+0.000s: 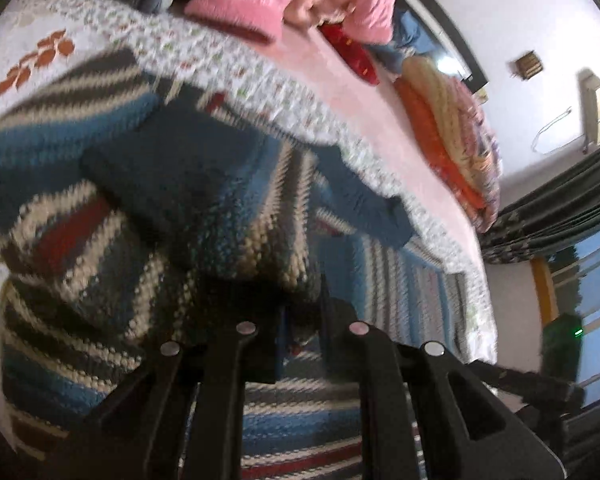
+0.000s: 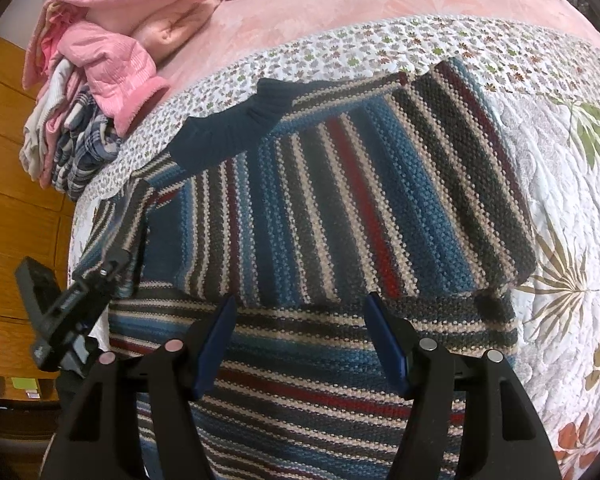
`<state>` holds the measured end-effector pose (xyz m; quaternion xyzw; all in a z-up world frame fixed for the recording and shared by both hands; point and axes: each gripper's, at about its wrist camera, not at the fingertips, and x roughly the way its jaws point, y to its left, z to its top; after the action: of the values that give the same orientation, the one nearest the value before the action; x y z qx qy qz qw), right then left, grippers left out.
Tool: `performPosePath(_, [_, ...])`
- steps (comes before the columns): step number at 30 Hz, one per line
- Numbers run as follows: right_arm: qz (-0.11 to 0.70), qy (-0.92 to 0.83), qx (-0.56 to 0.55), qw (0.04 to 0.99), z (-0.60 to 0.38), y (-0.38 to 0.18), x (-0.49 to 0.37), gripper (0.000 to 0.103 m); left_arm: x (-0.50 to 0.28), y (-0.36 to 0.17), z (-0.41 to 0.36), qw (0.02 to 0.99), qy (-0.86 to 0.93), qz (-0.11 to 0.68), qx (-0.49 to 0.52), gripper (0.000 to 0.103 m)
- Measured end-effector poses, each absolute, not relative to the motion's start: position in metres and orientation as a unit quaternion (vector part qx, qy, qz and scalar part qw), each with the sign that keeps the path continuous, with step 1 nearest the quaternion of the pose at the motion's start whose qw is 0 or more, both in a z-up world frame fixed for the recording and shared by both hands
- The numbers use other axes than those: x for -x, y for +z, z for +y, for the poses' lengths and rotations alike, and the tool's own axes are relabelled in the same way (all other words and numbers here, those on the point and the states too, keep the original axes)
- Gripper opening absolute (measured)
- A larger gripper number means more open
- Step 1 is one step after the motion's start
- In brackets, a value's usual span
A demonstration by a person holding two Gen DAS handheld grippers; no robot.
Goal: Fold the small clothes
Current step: 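Fold the sleeve across the sweater body with the left tool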
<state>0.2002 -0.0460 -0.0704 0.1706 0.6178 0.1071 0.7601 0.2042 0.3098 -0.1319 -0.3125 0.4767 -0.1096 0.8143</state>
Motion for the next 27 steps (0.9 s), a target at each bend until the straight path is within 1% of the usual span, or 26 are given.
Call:
performPosePath(4, [0.624, 0.107, -0.167, 0.756, -0.045, -0.074, -0.201, 0.066, -0.199, -0.136, 0.310, 0.800, -0.112, 0.511, 0.295, 0.018])
performPosePath(6, [0.626, 0.110, -0.164, 0.755, -0.043, -0.075, -0.201, 0.066, -0.197, -0.127, 0.311, 0.793, -0.123, 0.527, 0.282, 0.023])
performPosePath(7, [0.626, 0.112, -0.162, 0.754, -0.042, -0.075, -0.201, 0.066, -0.194, -0.118, 0.314, 0.789, -0.131, 0.537, 0.267, 0.027])
performPosePath(9, [0.627, 0.116, -0.156, 0.754, -0.039, -0.073, -0.199, 0.066, -0.188, -0.105, 0.321, 0.788, -0.141, 0.545, 0.249, 0.031])
performPosePath(12, [0.628, 0.127, -0.152, 0.753, -0.031, -0.070, -0.197, 0.066, -0.175, -0.079, 0.348, 0.805, -0.140, 0.530, 0.229, 0.032])
performPosePath(14, [0.628, 0.135, -0.157, 0.750, -0.024, -0.069, -0.195, 0.066, -0.170, -0.063, 0.372, 0.834, -0.112, 0.498, 0.207, 0.040])
performPosePath(16, [0.631, 0.152, -0.164, 0.743, -0.010, -0.067, -0.194, 0.066, -0.174, -0.059, 0.390, 0.854, -0.072, 0.479, 0.189, 0.040])
performPosePath(18, [0.632, 0.164, -0.161, 0.740, 0.004, -0.064, -0.192, 0.066, -0.183, -0.070, 0.407, 0.859, -0.032, 0.474, 0.192, 0.040])
performPosePath(21, [0.627, 0.187, -0.143, 0.742, 0.029, -0.053, -0.188, 0.066, -0.202, -0.096, 0.412, 0.848, -0.001, 0.498, 0.181, 0.038])
performPosePath(25, [0.622, 0.207, -0.133, 0.743, 0.053, -0.045, -0.187, 0.066, -0.207, -0.122, 0.414, 0.833, 0.000, 0.530, 0.156, 0.038])
performPosePath(27, [0.625, 0.208, -0.136, 0.740, 0.064, -0.048, -0.192, 0.066, -0.209, -0.130, 0.412, 0.832, -0.006, 0.534, 0.151, 0.038])
